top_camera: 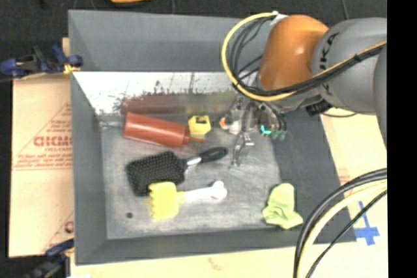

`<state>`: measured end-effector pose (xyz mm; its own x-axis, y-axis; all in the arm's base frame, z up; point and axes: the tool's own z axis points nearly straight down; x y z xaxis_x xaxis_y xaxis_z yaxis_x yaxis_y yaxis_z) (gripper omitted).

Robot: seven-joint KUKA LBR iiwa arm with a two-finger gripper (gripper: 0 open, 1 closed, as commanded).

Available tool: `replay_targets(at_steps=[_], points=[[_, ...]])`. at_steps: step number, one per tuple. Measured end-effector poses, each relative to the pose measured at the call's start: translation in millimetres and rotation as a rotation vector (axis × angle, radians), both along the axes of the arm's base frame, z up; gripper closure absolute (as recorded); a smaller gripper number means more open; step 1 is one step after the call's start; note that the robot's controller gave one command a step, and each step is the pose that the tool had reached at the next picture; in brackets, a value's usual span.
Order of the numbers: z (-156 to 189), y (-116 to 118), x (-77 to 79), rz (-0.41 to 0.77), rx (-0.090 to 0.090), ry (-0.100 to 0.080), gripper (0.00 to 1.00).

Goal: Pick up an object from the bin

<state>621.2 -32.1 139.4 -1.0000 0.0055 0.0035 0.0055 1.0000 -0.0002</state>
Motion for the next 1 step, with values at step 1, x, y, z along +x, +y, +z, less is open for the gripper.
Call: replay_targets(at_steps=[1], points=[[5.1, -0.4, 1.8, 0.001, -0.001, -0.008, 1.0]])
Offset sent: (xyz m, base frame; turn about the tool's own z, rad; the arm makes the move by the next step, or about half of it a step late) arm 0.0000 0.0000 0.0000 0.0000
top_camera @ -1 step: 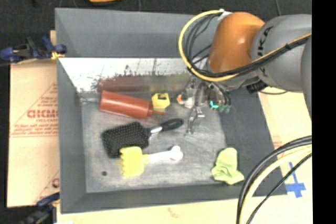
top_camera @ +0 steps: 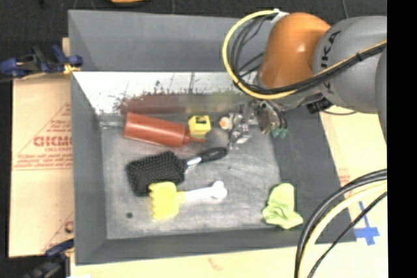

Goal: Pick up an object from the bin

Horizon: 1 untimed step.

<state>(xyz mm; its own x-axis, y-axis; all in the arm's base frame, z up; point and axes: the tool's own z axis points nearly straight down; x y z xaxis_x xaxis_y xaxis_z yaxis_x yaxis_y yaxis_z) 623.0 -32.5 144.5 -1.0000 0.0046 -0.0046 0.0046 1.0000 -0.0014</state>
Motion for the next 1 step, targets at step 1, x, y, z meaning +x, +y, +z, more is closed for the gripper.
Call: replay_targets(at_steps=[1], points=[[0.0, -0.2, 0.0, 0.0, 0.0, 0.0, 0.0]])
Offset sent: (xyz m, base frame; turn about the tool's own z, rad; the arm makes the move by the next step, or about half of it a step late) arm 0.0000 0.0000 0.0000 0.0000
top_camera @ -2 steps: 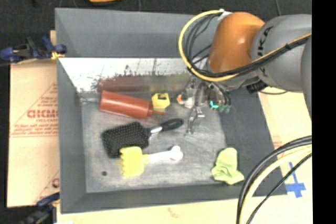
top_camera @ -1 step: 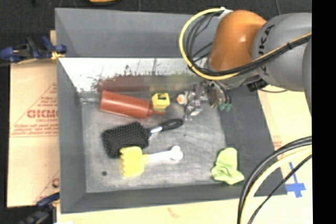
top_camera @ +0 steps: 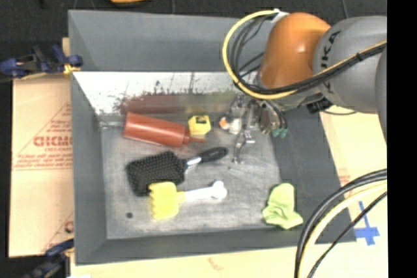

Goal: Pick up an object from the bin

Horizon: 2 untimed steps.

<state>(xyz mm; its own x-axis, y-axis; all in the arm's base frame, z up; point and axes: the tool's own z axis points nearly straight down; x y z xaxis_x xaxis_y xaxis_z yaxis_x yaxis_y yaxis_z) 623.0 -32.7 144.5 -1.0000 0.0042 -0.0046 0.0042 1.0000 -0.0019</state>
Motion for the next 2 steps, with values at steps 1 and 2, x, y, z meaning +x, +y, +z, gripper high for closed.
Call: replay_targets(at_steps=[1, 2], points=[[0.0, -0.2, 0.0, 0.001, -0.001, 0.0, 1.0], [0.0, -0.3, 0.0, 0.001, -0.001, 0.0, 0.0]])
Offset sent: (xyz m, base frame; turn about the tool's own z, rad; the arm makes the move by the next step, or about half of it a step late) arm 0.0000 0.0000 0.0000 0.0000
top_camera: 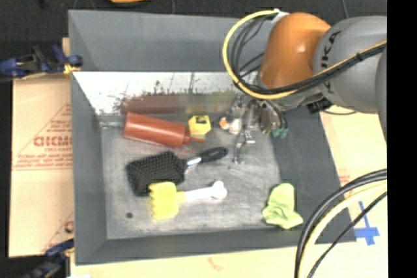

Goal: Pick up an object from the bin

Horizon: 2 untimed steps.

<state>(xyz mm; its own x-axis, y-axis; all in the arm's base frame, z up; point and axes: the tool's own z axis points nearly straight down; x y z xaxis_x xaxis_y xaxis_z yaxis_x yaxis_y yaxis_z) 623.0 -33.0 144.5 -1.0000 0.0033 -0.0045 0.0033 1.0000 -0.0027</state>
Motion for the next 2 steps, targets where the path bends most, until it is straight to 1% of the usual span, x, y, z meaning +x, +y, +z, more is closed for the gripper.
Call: replay_targets(at_steps=[1, 2], points=[[0.0, -0.1, 0.0, 0.0, 0.0, 0.0, 1.0], [0.0, -0.1, 0.0, 0.001, 0.0, 0.0, 0.0]])
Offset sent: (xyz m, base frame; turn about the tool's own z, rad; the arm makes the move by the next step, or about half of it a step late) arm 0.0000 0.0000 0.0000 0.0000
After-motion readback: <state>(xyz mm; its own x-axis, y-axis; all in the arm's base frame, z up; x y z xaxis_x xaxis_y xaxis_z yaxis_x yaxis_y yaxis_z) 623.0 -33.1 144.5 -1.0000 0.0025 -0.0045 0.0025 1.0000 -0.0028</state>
